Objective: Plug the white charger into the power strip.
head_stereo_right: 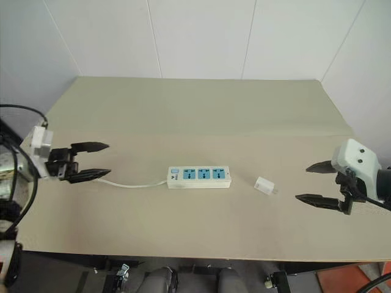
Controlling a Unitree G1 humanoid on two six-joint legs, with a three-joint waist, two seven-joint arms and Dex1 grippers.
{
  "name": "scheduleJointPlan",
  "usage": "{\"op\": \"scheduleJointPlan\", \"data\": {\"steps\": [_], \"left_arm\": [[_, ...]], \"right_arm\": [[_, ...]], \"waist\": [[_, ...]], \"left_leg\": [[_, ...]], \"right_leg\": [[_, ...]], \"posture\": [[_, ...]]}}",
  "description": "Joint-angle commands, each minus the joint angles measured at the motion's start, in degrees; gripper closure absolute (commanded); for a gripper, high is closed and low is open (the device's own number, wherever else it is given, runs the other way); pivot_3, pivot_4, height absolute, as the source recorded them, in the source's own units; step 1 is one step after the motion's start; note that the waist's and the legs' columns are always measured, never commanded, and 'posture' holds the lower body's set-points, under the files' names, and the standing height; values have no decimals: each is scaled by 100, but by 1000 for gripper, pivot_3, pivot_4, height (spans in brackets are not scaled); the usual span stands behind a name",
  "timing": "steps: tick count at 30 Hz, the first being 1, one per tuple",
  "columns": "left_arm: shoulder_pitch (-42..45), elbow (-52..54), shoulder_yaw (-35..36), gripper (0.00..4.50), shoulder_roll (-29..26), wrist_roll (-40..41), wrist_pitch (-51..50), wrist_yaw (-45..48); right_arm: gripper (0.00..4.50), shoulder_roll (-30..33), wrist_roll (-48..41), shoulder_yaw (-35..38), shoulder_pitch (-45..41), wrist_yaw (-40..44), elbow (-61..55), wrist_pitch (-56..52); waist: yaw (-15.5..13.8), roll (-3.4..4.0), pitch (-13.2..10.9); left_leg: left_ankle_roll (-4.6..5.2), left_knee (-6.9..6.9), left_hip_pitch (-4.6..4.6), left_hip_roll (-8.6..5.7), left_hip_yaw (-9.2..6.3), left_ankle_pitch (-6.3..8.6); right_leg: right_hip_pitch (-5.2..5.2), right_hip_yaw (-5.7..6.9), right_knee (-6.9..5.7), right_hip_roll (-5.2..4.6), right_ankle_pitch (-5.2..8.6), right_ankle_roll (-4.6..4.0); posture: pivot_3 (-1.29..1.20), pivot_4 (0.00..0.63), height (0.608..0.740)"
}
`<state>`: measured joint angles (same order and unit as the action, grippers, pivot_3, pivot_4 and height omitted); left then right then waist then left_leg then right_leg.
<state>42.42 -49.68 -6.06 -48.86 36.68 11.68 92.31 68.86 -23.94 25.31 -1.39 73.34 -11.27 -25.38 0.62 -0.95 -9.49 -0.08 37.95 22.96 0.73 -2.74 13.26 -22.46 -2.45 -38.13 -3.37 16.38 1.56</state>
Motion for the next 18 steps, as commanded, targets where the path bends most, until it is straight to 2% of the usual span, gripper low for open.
{"op": "scheduleJointPlan", "data": {"steps": [1, 8, 12, 18], "left_arm": [[456, -626, -498, 37, 479, -356, 660, 19], [1145, -1881, -855, 37, 1513, -1164, 1737, 19], [1405, -2350, -531, 37, 1927, -1634, 2099, 19], [1496, -2589, -195, 37, 2262, -2220, 2127, -19]], "right_arm": [[0, -75, -168, 286, 4, -134, -366, -124], [0, -257, -261, 509, 288, -330, -881, -375], [0, -349, -345, 681, 472, -426, -1174, -536], [0, -489, -368, 912, 703, -512, -1456, -725]], "waist": [[2, -2, 0], [27, -12, -6], [23, -13, -6], [19, -14, -7]], "left_leg": [[0, 0, -1, 0, 0, 0], [0, 4, 6, -2, -2, 0], [0, 5, 4, -3, -2, 0], [0, 7, 7, -5, -5, 0]], "right_leg": [[2, 0, 1, 0, 0, 0], [1, 0, 2, 1, 0, 1], [3, 0, 1, 1, 0, 1], [4, 1, 2, 0, 0, 2]], "posture": [[0, 150, 740], [0, 150, 740], [0, 150, 740], [0, 150, 740]]}}
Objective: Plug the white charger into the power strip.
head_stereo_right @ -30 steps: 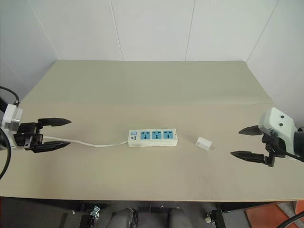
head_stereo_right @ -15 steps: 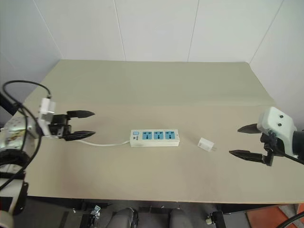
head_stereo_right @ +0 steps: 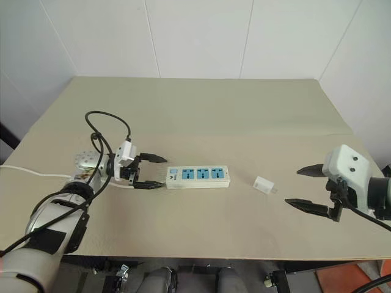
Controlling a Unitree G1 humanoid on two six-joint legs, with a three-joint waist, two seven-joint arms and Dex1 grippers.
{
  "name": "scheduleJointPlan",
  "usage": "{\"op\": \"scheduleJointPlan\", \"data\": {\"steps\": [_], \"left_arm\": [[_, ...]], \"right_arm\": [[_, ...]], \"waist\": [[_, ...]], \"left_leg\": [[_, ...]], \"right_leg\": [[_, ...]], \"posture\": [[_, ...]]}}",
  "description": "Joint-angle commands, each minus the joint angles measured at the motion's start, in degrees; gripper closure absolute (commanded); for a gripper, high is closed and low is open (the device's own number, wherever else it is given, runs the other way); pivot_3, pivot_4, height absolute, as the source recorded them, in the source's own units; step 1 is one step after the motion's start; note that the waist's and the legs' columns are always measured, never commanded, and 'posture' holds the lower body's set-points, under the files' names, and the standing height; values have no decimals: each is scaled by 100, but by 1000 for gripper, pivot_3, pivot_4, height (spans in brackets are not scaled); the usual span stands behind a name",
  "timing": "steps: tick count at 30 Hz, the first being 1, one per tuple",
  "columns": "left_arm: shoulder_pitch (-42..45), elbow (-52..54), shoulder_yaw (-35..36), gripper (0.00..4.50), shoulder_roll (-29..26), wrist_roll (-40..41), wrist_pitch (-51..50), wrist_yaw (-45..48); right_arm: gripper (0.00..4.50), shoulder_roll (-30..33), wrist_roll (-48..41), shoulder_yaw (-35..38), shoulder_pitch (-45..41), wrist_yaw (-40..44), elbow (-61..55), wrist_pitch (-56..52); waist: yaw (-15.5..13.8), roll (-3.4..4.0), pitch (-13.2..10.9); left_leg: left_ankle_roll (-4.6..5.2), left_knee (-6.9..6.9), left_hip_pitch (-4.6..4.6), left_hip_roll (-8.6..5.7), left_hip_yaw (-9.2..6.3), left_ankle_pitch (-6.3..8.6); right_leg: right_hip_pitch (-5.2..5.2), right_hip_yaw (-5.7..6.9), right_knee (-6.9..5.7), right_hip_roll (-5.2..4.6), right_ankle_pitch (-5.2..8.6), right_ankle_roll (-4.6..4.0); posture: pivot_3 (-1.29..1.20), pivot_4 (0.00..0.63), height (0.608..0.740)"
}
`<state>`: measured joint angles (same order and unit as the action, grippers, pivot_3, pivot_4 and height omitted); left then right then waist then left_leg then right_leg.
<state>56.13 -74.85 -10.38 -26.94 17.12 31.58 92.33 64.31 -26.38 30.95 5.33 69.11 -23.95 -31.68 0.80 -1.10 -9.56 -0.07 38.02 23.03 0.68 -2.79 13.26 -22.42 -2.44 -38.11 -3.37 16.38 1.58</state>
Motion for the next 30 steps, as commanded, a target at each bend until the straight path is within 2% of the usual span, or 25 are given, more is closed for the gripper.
{"op": "scheduleJointPlan", "data": {"steps": [1, 12, 21, 30], "left_arm": [[120, -96, 292, 37, 111, -369, 171, -123], [67, -238, 524, 37, 414, -1477, 144, -1287], [22, -260, 818, 37, 786, -1714, -15, -1247], [-112, -200, 1067, 37, 757, -1710, -173, -285]], "right_arm": [[0, -42, -125, 361, 45, -100, -205, -110], [0, -19, -200, 279, 11, -166, -196, -151], [0, -34, -174, 179, 39, -223, -130, -124], [0, -103, -160, 267, 210, -280, -215, -148]], "waist": [[1, 0, 0], [-9, -2, -1], [-21, -2, -1], [-11, -2, -1]], "left_leg": [[0, 0, 0, 0, 0, 0], [0, 1, -3, -1, -2, 0], [0, 3, -5, -5, -3, 0], [0, 4, -9, -6, -4, 0]], "right_leg": [[0, 0, 0, 0, 0, 0], [4, 1, 0, -1, 0, 1], [10, 2, -1, -2, 0, 2], [15, 2, 0, -2, 1, 3]], "posture": [[0, 150, 740], [0, 150, 740], [0, 150, 740], [0, 150, 740]]}}
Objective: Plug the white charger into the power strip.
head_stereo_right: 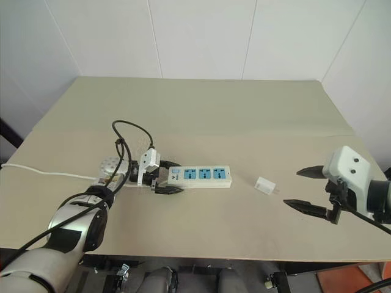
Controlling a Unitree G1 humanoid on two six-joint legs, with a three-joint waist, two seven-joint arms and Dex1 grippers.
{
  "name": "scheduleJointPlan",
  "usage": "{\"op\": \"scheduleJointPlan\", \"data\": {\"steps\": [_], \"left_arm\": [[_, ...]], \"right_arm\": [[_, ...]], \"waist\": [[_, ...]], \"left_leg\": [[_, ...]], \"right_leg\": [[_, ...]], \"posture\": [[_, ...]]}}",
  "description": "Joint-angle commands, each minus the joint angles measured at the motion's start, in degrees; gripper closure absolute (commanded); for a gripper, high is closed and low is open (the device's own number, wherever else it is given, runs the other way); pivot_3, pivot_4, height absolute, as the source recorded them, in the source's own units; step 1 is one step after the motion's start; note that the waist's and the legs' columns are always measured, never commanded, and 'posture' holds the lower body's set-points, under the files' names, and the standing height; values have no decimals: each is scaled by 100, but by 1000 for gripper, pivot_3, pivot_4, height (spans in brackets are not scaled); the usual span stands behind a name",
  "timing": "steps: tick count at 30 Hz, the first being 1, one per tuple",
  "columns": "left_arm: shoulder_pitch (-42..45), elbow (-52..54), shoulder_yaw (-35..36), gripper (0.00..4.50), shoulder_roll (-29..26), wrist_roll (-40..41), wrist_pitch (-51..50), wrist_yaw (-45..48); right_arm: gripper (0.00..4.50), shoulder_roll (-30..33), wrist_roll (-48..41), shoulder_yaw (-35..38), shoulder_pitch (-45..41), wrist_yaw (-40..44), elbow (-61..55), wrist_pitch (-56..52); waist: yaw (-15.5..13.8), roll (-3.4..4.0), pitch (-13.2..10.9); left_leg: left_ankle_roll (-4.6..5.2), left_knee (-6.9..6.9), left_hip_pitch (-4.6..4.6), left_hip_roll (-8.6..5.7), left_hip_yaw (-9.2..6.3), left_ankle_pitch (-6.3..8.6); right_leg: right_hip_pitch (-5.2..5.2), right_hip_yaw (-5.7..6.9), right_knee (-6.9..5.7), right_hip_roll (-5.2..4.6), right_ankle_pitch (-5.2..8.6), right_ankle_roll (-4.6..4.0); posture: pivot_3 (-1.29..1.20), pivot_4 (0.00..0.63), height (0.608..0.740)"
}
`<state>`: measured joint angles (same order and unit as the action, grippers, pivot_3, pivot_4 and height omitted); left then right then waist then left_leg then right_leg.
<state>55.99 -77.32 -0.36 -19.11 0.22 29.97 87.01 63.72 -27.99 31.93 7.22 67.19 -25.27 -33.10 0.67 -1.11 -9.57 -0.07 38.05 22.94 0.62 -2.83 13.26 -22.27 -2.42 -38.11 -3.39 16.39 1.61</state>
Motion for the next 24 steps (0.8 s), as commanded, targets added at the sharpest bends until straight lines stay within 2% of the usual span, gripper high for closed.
{"op": "scheduleJointPlan", "data": {"steps": [1, 13, 24], "left_arm": [[-122, 55, 116, 37, -39, 4, -28, 279], [-452, 100, 487, 37, -275, 35, 37, 403], [-505, 123, 825, 37, 36, 221, -94, 183]], "right_arm": [[0, -61, 14, 133, 25, -114, -73, 19], [0, -87, 99, -286, -206, -308, 61, 168], [0, -30, 220, -405, -349, -308, 201, 271]], "waist": [[3, 0, 0], [43, 1, 1], [-12, 1, 3]], "left_leg": [[0, 0, 0, 0, 0, 0], [0, 0, -10, 2, 2, 0], [0, 2, -10, 2, 0, 0]], "right_leg": [[0, -1, 0, 0, 0, 0], [2, -4, -8, 2, 0, 0], [3, -3, -10, 1, 0, 0]], "posture": [[0, 150, 740], [0, 150, 740], [0, 150, 740]]}}
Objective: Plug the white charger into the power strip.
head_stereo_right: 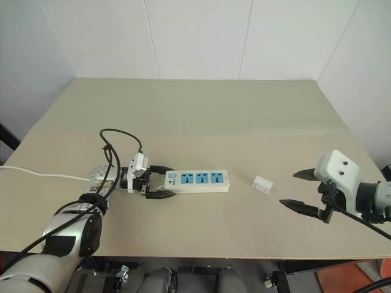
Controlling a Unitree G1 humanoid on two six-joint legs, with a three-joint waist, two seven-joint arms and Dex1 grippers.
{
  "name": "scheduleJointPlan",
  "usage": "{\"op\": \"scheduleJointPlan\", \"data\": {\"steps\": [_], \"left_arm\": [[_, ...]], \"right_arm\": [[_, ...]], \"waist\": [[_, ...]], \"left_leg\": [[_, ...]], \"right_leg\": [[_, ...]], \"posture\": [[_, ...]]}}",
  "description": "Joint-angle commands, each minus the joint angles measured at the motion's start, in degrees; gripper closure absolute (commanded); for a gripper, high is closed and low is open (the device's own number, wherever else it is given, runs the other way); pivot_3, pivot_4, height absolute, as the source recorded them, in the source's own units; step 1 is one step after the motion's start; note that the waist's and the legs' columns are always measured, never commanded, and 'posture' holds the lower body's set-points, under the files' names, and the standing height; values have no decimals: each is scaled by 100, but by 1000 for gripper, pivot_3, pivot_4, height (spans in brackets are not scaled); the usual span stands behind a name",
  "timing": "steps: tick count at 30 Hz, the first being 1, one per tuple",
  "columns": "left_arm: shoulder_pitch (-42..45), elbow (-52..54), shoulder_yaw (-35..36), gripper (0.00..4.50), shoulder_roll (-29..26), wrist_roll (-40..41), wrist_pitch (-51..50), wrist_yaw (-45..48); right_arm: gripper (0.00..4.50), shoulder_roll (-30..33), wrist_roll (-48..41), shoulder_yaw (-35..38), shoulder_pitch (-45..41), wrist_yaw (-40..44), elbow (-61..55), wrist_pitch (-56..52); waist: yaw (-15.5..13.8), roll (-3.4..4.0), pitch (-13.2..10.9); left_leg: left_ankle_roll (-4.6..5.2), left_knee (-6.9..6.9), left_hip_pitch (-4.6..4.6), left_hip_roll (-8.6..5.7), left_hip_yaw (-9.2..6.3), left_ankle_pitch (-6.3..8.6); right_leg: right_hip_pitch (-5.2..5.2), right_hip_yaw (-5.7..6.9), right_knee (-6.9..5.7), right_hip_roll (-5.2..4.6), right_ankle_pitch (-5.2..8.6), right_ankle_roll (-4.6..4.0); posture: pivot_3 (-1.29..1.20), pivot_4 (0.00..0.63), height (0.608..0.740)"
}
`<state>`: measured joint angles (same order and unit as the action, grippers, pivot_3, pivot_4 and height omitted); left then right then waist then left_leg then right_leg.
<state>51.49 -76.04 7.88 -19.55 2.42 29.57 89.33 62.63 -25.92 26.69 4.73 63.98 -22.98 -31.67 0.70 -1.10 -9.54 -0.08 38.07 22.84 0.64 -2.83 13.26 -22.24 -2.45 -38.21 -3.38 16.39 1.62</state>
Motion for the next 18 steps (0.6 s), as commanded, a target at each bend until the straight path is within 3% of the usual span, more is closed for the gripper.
{"op": "scheduleJointPlan", "data": {"steps": [1, 8, 13, 18], "left_arm": [[-65, -9, -3, 37, 92, -21, -50, -85], [-68, -33, -67, 37, 165, -94, -123, -27], [-48, -40, -140, 1187, 245, -176, -56, -25], [47, -19, -244, 1236, 295, -262, -41, 64]], "right_arm": [[0, 84, 15, 125, -99, 16, -28, 129], [0, 98, 20, 203, -67, 15, -75, 108], [0, 62, 29, 192, -120, -87, -81, 88], [0, 56, 34, 115, -203, -139, -62, 81]], "waist": [[-22, 0, 0], [-36, 1, 1], [-58, 1, 2], [-71, 1, 3]], "left_leg": [[0, 1, 1, 0, -1, 0], [0, 3, 0, -3, -2, 0], [0, 4, 0, -6, -2, 0], [0, 5, 0, -6, -3, 0]], "right_leg": [[1, 1, 1, 0, 0, 0], [4, 1, 0, -2, 0, 0], [6, 1, 3, -4, 0, 1], [7, 1, 3, -4, 0, 1]], "posture": [[0, 150, 740], [0, 150, 740], [0, 150, 740], [0, 150, 740]]}}
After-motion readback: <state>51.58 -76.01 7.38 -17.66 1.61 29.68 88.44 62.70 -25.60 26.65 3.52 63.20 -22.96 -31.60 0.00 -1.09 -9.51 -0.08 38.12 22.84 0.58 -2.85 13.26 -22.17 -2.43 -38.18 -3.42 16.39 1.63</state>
